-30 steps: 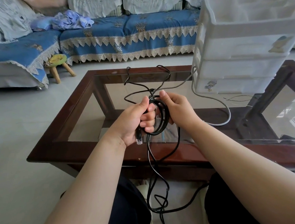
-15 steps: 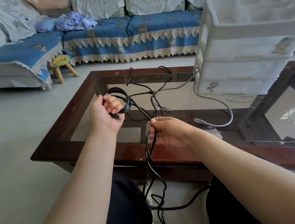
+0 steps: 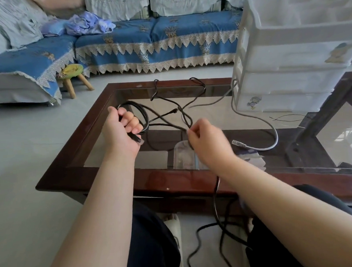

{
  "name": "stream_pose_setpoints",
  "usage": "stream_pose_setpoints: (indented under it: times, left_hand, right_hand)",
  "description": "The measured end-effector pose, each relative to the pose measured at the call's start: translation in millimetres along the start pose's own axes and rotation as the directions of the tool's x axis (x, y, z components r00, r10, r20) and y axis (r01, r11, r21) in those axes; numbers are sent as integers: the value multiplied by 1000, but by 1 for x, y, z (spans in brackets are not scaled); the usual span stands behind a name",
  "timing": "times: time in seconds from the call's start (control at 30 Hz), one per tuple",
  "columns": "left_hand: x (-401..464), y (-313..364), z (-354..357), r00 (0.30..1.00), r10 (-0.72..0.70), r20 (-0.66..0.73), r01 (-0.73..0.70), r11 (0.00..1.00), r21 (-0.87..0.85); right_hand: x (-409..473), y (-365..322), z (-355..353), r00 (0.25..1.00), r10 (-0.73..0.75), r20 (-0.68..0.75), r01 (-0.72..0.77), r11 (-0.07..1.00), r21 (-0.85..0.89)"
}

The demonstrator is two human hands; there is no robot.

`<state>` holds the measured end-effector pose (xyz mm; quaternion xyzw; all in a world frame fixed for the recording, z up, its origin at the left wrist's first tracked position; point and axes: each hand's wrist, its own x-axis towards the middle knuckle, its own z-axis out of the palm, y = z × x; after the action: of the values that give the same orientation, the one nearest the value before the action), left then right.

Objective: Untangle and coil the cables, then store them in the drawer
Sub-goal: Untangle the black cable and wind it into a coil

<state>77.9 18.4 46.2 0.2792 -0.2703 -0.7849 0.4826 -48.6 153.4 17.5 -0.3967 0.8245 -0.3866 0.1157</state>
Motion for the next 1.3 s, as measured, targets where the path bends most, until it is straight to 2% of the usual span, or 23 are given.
stream_pose_setpoints:
  times: [0.07, 0.1, 0.17, 0.27, 0.37, 0.5, 0.6, 0.7, 0.8, 0.93, 1.07, 1.2, 1.3]
  left_hand:
    - [-4, -8, 7, 998, 37, 49, -45, 982, 181]
    - [-6, -12, 10, 995, 51, 87, -72, 963, 258]
    - [-11, -22, 16, 981, 72, 179, -137, 912, 387]
    - [-17, -32, 21, 949, 94, 301, -255, 790, 558]
    - [-22, -37, 25, 929, 18, 370, -285, 675, 681]
    - [-25, -40, 22, 932, -97, 349, -259, 494, 830]
    - [-28, -47, 23, 928, -201, 312, -225, 363, 904]
    - [-32, -53, 28, 893, -373, 252, -79, 421, 903]
    - [-38, -55, 30, 834, -484, 264, -28, 441, 897]
    - [-40, -55, 30, 781, -589, 210, 71, 417, 906]
    - [-39, -51, 31, 858, -487, 165, 59, 411, 910]
    - [-32, -40, 25, 918, -344, 196, -6, 484, 875]
    - [-27, -27, 19, 959, -224, 173, -24, 546, 837]
  right_hand:
    - [2, 1, -18, 988, -155, -26, 138, 936, -324]
    - [0, 1, -22, 982, -187, 12, 174, 887, -427]
    - [-8, -1, -21, 965, -227, 128, 261, 816, -516]
    - [-18, -9, -17, 895, -327, 303, 443, 724, -529]
    - [-19, -17, -20, 827, -364, 430, 554, 663, -503]
    - [-11, -13, -30, 770, -464, 438, 636, 610, -472]
    - [-7, -10, -35, 746, -499, 440, 662, 626, -412]
    - [-2, -9, -40, 777, -495, 388, 617, 720, -317]
    - [3, -7, -47, 849, -442, 290, 507, 837, -206]
    - [12, -1, -44, 895, -355, 271, 416, 883, -217]
    - [17, 8, -48, 890, -240, 387, 212, 970, 114]
    - [11, 13, -51, 827, -238, 509, 115, 958, 262]
    - [-6, 12, -39, 819, -252, 515, 148, 961, 235]
